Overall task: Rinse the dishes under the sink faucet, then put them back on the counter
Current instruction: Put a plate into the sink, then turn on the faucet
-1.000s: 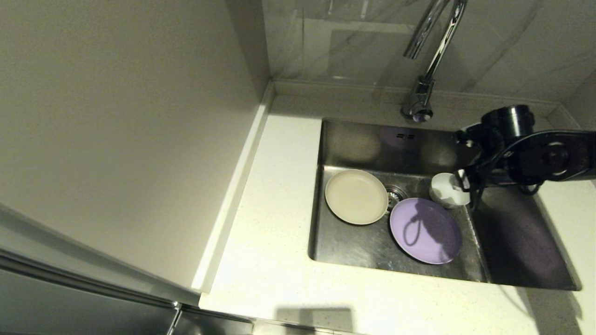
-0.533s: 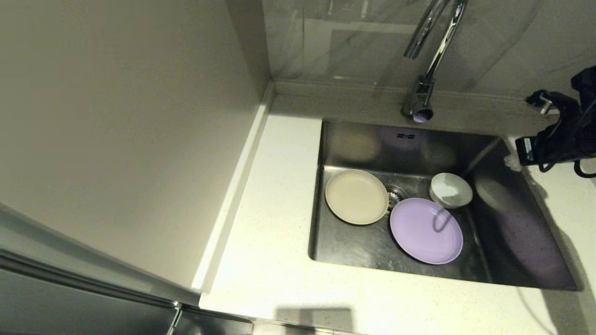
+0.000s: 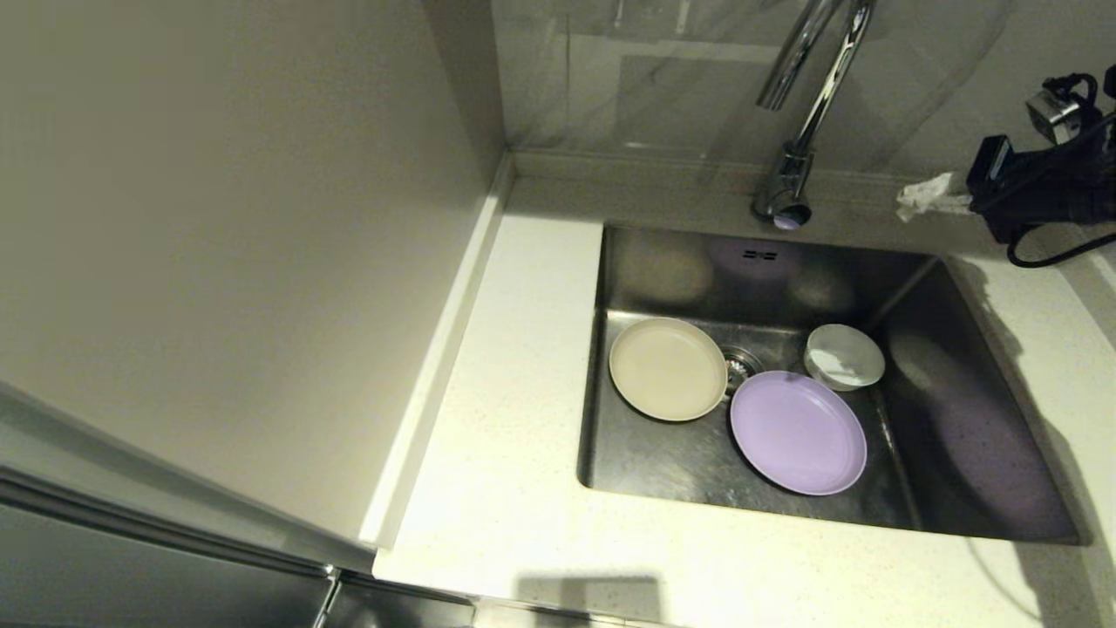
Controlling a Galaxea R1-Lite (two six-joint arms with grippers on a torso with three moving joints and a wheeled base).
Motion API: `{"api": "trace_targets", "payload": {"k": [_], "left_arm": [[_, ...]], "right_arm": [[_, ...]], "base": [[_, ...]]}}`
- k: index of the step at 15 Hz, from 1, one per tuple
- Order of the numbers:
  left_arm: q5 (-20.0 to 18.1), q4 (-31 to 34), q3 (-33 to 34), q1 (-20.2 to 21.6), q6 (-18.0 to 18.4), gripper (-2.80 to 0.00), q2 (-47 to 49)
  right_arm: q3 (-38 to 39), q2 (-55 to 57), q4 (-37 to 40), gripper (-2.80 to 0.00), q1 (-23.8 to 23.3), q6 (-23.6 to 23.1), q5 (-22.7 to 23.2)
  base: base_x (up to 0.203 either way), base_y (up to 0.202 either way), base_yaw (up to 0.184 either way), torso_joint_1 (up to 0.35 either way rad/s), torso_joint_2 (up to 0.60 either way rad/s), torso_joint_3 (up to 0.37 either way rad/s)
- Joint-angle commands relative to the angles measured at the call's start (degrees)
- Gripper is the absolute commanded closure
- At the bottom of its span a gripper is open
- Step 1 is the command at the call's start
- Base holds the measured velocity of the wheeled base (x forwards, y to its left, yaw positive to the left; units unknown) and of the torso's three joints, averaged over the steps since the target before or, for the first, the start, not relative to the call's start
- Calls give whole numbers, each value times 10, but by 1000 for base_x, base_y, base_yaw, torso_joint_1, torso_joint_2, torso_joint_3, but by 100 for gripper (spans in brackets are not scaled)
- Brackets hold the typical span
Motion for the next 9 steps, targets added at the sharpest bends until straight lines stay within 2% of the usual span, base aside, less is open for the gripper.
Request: {"api": "trace_targets", "payload": {"k": [1,3,6,9], "left_arm": [[0,0,0,0,0,0,-1],[0,0,0,0,0,0,-1],[0,0,0,0,0,0,-1],[0,0,0,0,0,0,-1]], "right_arm": [[-4,18,-70,0,0,37,55],[-4,27,-145,0,7,55,76],[-4,45,-229,0,34,52,71],[-4,60,-277,0,68,23,7]], "base": [[0,0,0,0,0,0],[0,0,0,0,0,0],[0,0,0,0,0,0],[0,0,0,0,0,0]]}}
